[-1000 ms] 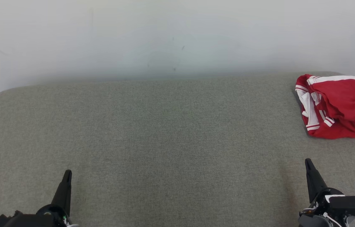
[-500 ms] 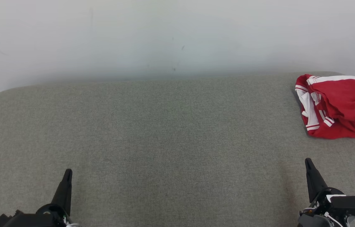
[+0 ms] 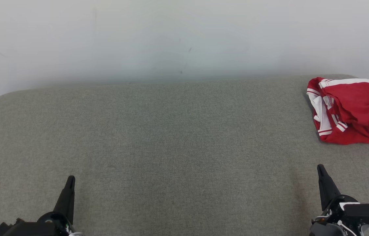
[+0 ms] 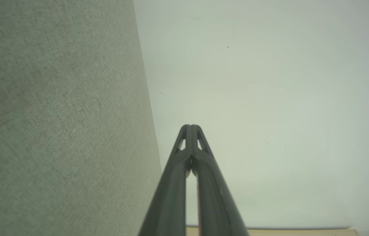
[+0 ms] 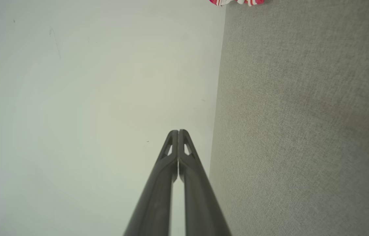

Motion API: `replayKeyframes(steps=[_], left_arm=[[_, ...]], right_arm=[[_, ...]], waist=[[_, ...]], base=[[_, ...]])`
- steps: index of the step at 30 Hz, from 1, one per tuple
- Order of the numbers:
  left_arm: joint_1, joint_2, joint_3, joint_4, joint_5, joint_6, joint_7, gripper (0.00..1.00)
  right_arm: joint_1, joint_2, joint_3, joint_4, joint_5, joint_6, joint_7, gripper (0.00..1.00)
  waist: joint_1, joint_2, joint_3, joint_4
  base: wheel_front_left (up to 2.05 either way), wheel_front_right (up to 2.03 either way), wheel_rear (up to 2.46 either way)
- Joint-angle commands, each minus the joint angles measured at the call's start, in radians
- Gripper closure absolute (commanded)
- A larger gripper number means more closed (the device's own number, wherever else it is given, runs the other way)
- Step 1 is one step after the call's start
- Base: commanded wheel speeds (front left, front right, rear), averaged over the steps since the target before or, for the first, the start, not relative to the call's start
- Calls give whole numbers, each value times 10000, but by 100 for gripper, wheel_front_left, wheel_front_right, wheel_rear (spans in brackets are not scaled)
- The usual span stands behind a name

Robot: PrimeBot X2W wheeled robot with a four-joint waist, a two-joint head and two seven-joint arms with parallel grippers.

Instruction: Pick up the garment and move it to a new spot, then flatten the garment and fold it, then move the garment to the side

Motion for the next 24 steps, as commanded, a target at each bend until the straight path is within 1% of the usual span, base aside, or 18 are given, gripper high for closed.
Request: replayKeyframes(steps=[1, 24], left_arm=[[-105, -6, 2, 22, -41, -19, 35, 100], [-105, -6, 0, 20, -43, -16, 33, 100]], right_arm=[[-71, 28, -24, -10, -32, -21, 23, 100], [-74, 49, -63, -8, -69, -21, 61, 100]], waist=[[0, 0, 0, 1], [0, 0, 0, 1]], base=[[0, 0, 0], [0, 0, 0]])
